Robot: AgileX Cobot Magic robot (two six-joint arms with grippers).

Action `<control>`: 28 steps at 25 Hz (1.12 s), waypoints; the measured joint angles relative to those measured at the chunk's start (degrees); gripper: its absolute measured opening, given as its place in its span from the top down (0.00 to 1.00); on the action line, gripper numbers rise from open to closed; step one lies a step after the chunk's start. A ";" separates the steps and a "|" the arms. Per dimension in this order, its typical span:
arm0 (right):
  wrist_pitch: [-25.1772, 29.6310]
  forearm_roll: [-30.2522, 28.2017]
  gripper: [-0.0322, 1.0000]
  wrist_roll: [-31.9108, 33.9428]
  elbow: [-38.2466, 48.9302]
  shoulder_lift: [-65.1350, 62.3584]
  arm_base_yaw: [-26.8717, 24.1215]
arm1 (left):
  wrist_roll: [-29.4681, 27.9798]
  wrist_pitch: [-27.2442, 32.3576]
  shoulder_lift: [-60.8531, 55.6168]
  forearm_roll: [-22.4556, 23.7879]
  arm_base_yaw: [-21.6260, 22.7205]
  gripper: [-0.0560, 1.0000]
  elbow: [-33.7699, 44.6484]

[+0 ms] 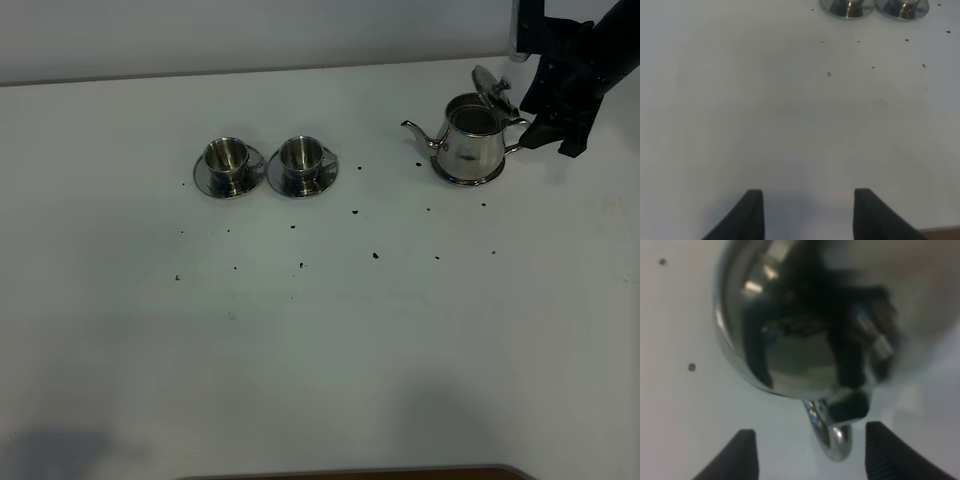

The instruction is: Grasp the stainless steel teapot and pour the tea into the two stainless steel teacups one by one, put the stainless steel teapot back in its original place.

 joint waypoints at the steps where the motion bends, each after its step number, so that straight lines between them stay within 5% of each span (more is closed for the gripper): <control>1: -0.11 0.00 0.51 -0.01 0.00 0.00 -0.22 | 0.00 0.00 0.00 0.00 0.00 0.50 0.00; 17: -4.72 0.12 0.51 -0.12 0.00 2.61 -0.50 | 0.00 0.00 0.00 0.00 0.00 0.50 0.00; 28: 2.04 0.19 0.51 7.03 -0.06 2.72 -0.55 | 0.00 0.00 0.00 0.00 0.00 0.50 0.00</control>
